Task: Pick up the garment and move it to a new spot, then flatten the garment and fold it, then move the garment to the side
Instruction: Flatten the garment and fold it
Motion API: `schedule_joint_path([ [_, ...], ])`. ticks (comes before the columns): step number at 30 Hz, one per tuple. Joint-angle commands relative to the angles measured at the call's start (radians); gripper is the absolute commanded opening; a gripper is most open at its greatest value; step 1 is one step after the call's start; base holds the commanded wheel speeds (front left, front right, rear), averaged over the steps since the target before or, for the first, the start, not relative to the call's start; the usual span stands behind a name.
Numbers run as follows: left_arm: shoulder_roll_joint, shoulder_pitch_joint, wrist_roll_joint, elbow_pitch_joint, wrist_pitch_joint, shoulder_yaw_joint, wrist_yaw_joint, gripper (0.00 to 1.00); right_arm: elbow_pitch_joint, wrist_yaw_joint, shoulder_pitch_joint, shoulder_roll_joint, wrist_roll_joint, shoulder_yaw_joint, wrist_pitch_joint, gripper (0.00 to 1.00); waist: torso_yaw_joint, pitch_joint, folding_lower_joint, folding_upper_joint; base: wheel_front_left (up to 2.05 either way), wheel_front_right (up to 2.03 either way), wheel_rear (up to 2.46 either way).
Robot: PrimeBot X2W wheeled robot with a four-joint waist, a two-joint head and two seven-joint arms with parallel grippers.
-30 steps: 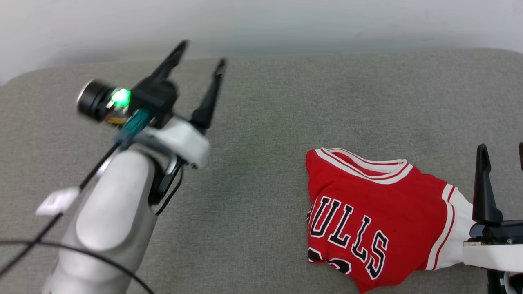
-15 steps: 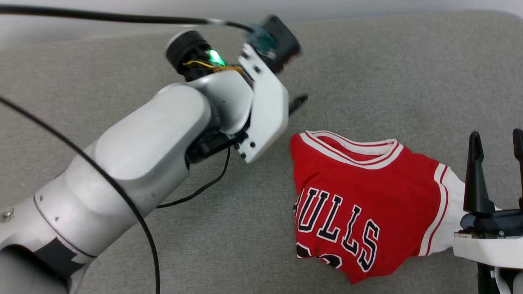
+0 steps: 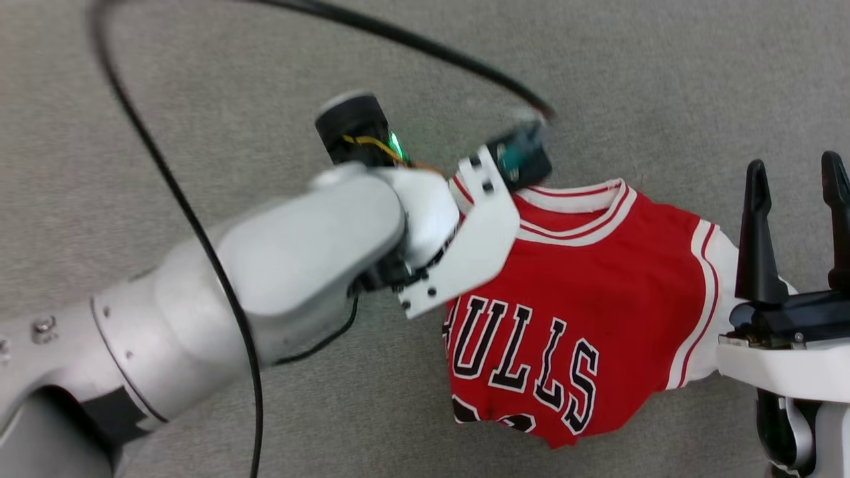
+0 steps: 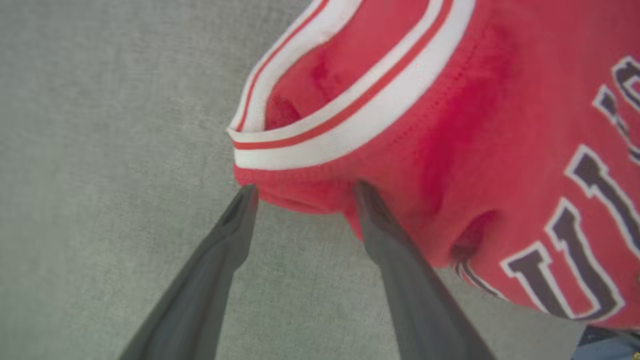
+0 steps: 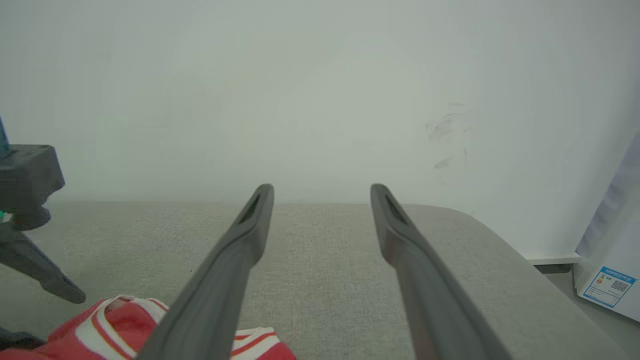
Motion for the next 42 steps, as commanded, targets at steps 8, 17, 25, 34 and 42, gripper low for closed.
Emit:
schedule_joint_path([
  [8, 0.022, 0.105, 0.065, -0.040, 0.147, -0.012, 0.000, 1.00, 0.006, -0.001, -0.054, 0.012, -0.007, 0.014, -0.002, 1.00, -0.047, 0.096, -0.0001, 0.0000, 0.00, 0.00, 0.00],
  [17, 0.054, 0.115, 0.088, -0.102, 0.175, -0.013, -0.001, 0.00, 0.018, -0.001, -0.063, 0.016, -0.024, 0.023, -0.002, 1.00, -0.038, 0.080, -0.0001, 0.0000, 0.00, 0.00, 0.00],
  [25, 0.112, 0.017, 0.011, -0.141, -0.104, 0.000, 0.000, 0.00, 0.037, -0.001, 0.029, 0.015, -0.040, -0.012, -0.002, 1.00, 0.069, -0.092, -0.0001, 0.0000, 0.00, 0.00, 0.00],
  [34, 0.435, -0.007, -0.121, -0.141, -0.204, 0.000, 0.000, 0.00, 0.049, -0.001, 0.123, 0.012, -0.034, -0.039, -0.002, 1.00, 0.139, -0.199, -0.0001, 0.0000, 0.00, 0.00, 0.00],
  [42, 0.538, 0.097, -0.168, -0.059, -0.238, 0.001, 0.006, 0.00, 0.059, -0.001, 0.135, 0.010, -0.028, -0.045, -0.002, 1.00, 0.134, -0.182, -0.0001, 0.0000, 0.00, 0.00, 0.00],
])
